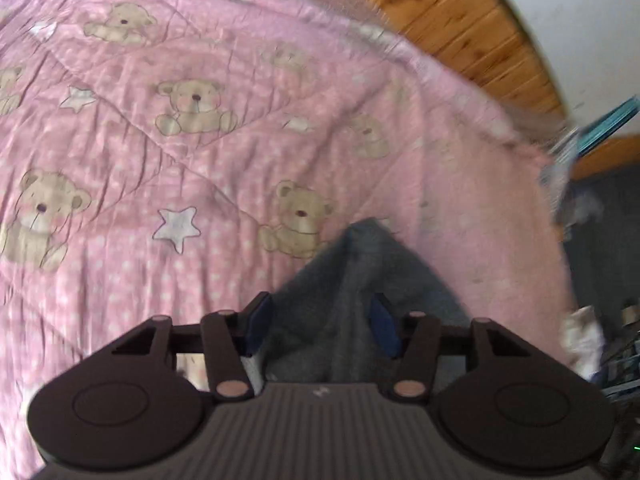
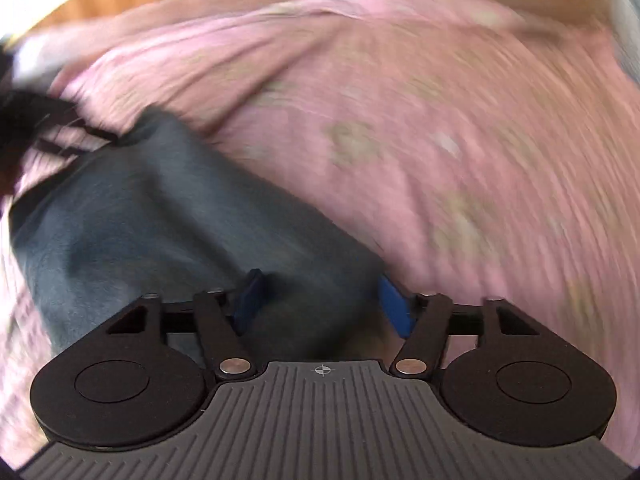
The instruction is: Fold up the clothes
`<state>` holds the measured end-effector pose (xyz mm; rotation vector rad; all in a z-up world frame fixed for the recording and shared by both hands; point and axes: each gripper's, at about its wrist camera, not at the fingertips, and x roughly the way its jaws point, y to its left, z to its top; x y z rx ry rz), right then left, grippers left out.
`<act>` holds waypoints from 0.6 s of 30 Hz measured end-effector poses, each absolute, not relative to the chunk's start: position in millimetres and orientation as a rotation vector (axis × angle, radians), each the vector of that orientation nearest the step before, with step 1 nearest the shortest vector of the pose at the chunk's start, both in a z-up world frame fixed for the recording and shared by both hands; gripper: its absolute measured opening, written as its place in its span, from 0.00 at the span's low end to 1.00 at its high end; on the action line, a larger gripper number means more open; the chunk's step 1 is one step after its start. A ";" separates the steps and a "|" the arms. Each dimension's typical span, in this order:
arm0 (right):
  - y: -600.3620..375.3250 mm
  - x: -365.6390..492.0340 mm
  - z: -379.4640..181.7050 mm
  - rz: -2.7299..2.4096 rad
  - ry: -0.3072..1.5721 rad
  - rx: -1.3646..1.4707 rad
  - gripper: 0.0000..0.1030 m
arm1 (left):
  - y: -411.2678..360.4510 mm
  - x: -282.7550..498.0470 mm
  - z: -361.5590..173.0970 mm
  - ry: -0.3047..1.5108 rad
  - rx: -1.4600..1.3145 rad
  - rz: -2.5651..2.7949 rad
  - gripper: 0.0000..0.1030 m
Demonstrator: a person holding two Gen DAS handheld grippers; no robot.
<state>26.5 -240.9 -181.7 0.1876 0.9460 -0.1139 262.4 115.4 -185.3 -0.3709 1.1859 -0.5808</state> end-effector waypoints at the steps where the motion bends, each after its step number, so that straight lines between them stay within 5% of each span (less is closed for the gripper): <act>1: -242.9 19.8 -173.8 -0.132 0.920 0.211 0.61 | 123.1 253.9 -175.0 1.155 -0.400 -0.609 0.56; 5: -221.1 9.4 -152.2 -0.068 0.822 0.311 0.60 | 127.0 219.0 -162.8 1.144 -0.384 -0.720 0.66; 8: -203.2 14.4 -185.4 -0.013 0.952 0.352 0.63 | 122.0 211.8 -188.0 1.223 -0.217 -0.611 0.67; 18: -261.2 -57.9 -227.1 -0.086 0.890 1.045 0.69 | 182.2 206.0 -186.8 1.215 -0.517 -0.575 0.74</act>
